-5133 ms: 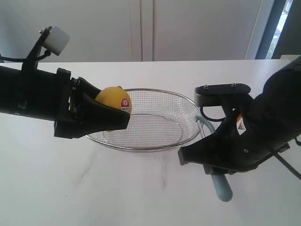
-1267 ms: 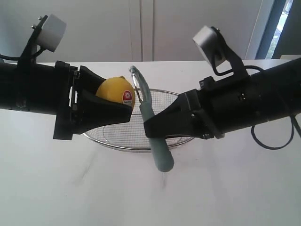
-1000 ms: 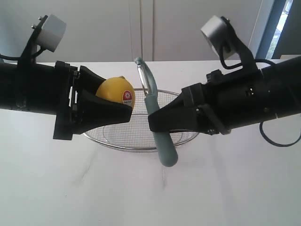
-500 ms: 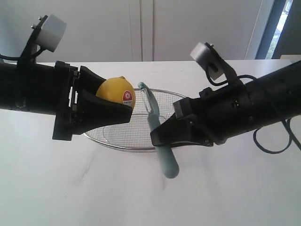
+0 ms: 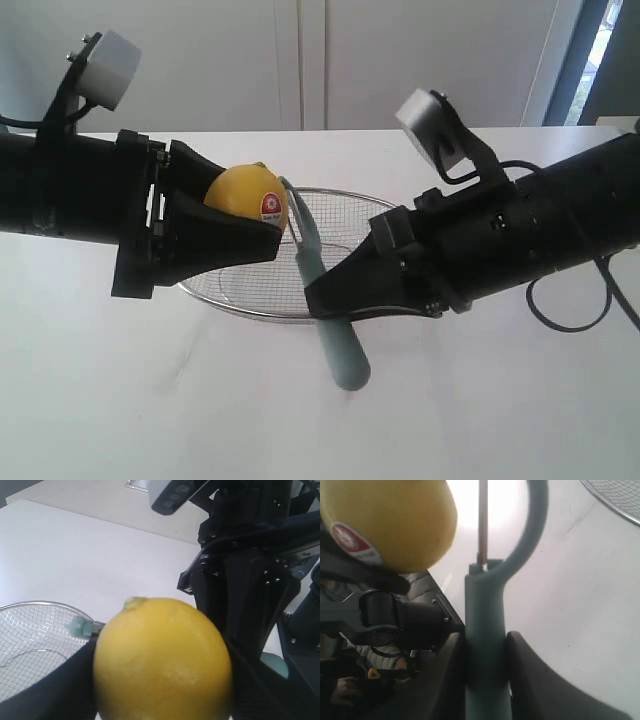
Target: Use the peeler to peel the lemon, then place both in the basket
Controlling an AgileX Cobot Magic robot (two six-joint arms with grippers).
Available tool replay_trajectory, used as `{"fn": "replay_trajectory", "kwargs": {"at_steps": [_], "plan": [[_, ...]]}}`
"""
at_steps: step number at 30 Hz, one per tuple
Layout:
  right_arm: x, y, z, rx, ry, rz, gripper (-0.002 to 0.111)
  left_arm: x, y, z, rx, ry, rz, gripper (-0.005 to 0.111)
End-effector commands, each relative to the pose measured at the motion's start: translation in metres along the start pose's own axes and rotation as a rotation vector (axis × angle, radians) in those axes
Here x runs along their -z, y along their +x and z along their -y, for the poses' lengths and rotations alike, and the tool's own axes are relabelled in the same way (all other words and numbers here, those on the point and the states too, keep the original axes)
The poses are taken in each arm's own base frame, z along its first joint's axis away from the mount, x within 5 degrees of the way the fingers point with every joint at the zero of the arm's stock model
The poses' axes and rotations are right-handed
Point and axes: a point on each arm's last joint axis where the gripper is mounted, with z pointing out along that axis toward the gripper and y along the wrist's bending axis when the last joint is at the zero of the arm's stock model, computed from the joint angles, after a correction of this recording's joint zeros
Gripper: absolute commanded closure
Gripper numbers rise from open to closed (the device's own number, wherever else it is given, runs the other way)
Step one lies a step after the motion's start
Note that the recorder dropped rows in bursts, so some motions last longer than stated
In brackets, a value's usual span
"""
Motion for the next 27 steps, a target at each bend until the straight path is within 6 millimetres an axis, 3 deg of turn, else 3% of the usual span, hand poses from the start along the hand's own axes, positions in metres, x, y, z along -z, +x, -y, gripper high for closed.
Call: {"fn": "replay_trajectory", "kwargs": {"at_steps": [1, 27], "plan": [[0.001, -0.002, -0.005, 0.008, -0.045, 0.017, 0.108, 0.000, -0.003, 0.003, 0.008, 0.020, 0.024, 0.107], [0.018, -0.004, -0.027, 0.047, -0.021, 0.143, 0.108, 0.000, -0.003, 0.003, 0.006, 0.020, 0.024, 0.107]]}}
